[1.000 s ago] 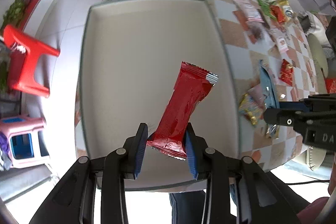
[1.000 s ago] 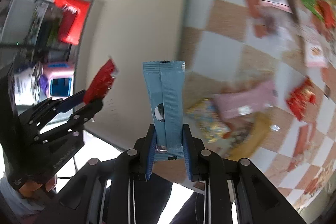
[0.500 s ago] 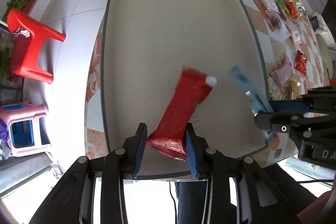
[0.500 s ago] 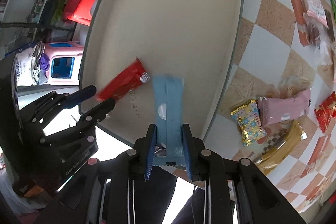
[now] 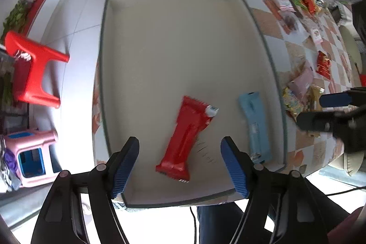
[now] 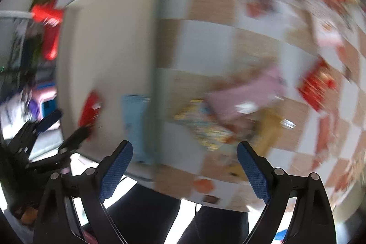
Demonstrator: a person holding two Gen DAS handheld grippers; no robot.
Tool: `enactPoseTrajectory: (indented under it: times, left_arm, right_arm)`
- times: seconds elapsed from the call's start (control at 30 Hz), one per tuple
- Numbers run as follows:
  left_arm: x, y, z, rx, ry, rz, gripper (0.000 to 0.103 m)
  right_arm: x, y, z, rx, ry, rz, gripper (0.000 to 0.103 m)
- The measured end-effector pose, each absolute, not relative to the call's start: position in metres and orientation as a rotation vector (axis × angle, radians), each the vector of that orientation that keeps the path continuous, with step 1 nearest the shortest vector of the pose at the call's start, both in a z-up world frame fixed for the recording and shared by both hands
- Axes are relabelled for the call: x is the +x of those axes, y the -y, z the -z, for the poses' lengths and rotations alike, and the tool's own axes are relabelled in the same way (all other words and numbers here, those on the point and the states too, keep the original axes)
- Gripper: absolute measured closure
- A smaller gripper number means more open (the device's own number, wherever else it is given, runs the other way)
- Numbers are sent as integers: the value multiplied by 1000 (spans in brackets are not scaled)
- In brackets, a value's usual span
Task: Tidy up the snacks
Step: 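Withdraw both tools from the tray back toward the snacks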
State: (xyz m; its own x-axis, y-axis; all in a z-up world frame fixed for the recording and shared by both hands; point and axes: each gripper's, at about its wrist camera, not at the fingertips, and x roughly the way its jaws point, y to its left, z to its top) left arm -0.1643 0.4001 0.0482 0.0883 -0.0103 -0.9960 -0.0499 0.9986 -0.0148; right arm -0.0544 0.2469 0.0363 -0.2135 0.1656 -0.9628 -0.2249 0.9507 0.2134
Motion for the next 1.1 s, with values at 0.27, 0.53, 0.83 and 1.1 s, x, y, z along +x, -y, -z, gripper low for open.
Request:
enactPoseTrajectory:
  times: [0.27,0.53,0.83,1.1]
  left_arm:
    - [-158,-375,-53,7,-1478,47,25]
    - [-135,-323,-71,134,-1420,185,25]
    - [-95,-226,-45,378,-1426,391,23]
    - [-76,-185,5,532,-1498,411,23]
  right_arm:
    - [-66,-163,-10,123,-1828,-91,9]
    - [-84,-132,-1,215,-1849,-39,0]
    - [-101,-87,-1,251,-1842,-21,0]
    - [-107,-43,-1,297,-1841,4,0]
